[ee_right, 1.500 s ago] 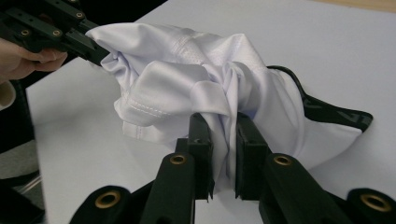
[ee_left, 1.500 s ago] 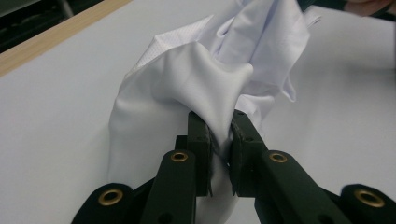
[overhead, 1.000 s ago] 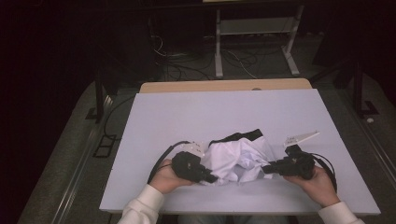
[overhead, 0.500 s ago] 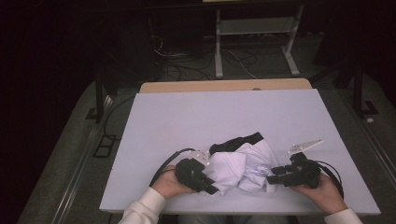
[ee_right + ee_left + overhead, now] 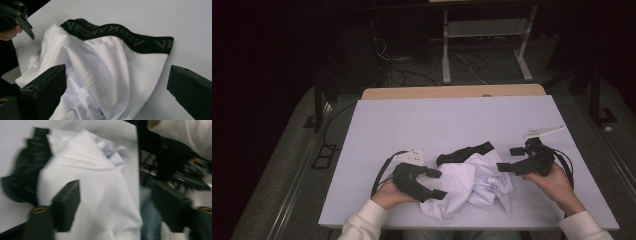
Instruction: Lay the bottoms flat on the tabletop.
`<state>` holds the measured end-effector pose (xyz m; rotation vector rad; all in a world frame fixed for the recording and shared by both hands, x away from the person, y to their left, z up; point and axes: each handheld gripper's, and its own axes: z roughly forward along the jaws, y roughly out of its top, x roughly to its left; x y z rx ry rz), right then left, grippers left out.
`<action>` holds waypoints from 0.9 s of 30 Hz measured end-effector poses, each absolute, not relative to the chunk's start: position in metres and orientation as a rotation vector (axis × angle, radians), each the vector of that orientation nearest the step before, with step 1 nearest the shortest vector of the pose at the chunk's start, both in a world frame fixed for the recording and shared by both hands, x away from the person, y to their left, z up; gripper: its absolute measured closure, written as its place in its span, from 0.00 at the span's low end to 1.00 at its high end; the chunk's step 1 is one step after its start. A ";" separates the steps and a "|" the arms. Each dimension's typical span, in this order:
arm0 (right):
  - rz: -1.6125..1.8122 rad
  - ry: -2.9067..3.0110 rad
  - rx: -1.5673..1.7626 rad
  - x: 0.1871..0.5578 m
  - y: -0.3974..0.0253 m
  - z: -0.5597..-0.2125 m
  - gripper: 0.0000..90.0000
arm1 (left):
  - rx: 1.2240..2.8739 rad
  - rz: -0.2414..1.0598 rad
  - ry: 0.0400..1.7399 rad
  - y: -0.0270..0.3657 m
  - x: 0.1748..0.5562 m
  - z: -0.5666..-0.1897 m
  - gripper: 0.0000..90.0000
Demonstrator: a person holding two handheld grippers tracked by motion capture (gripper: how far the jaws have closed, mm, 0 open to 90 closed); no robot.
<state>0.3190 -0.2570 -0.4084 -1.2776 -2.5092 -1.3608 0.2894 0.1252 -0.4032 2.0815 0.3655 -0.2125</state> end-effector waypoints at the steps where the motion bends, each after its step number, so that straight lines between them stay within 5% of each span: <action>1: -1.361 -2.509 -1.278 0.319 -0.257 -0.408 0.02 | 2.072 -0.188 0.384 0.126 0.290 -0.403 0.21; 9: -1.300 -2.566 -1.296 0.345 -0.246 -0.408 0.01 | 2.051 -0.114 0.457 0.130 0.296 -0.405 0.00; 18: -1.269 -2.583 -1.328 0.375 -0.241 -0.410 0.01 | 2.005 -0.011 0.540 0.139 0.308 -0.402 0.00; 21: -1.256 -2.570 -1.307 0.383 -0.239 -0.413 0.12 | 1.986 0.011 0.576 0.145 0.316 -0.401 0.00; 27: -1.200 -2.561 -1.346 0.401 -0.233 -0.425 0.17 | 1.968 0.024 0.628 0.151 0.329 -0.401 0.00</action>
